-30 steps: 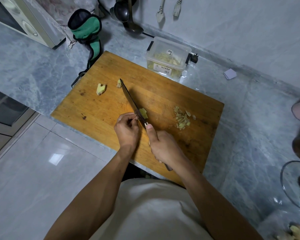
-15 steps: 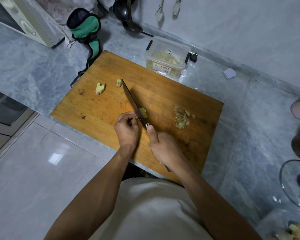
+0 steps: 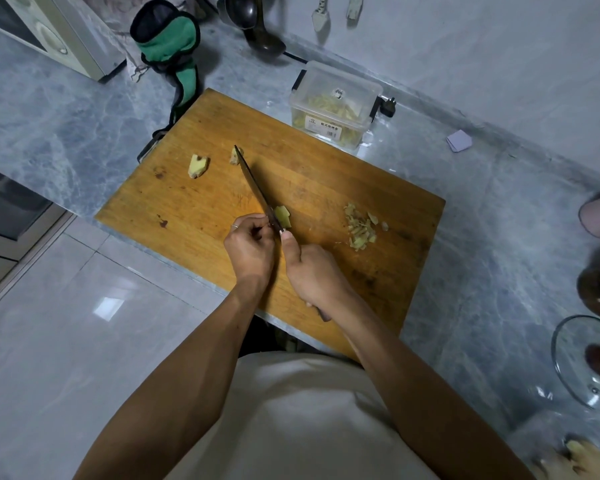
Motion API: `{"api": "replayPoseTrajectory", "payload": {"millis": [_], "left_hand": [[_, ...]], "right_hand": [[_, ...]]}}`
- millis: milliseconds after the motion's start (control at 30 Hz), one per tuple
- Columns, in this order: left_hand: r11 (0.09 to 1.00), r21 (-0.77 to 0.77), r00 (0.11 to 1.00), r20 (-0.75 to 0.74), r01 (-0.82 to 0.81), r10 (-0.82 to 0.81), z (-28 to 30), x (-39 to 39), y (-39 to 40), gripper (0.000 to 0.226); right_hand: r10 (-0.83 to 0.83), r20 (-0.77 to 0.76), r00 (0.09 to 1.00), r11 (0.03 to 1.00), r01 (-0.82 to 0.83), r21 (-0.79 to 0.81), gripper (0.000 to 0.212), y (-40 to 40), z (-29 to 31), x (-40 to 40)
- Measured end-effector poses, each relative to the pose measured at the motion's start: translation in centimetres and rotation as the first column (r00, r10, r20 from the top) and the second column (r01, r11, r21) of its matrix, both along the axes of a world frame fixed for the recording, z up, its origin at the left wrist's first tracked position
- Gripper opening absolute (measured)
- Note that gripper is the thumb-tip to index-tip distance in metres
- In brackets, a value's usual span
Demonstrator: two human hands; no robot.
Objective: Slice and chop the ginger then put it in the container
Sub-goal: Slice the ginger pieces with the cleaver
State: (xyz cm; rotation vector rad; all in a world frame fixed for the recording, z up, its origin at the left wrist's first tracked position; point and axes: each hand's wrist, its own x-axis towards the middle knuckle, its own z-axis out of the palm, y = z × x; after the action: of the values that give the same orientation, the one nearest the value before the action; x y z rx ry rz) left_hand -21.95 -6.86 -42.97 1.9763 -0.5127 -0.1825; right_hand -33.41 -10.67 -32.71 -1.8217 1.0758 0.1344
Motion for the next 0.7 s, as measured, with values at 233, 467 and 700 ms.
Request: {"api": "replayPoseTrajectory", "payload": {"millis": [233,467,700], "left_hand": [[1.000,-0.002,1.000,0.012,0.019,-0.019,0.2,-0.1,0.2,0.016],[0.999,0.020,0.999,0.030,0.043,-0.044,0.5,-0.2,0.8,0.018],[0.999,-0.018,0.974,-0.223,0.043,-0.046,1.4,0.1,1.2,0.022]], "right_hand": [[-0.021,-0.001,1.000,1.000,0.021,0.007,0.072,-0.2,-0.2,-0.3],[0.017,0.010,1.000,1.000,-0.017,-0.016,0.074,0.3,-0.5,-0.9],[-0.136,0.071,0.988,0.977,0.122,0.176,0.068,-1.4,-0.8,-0.8]]}}
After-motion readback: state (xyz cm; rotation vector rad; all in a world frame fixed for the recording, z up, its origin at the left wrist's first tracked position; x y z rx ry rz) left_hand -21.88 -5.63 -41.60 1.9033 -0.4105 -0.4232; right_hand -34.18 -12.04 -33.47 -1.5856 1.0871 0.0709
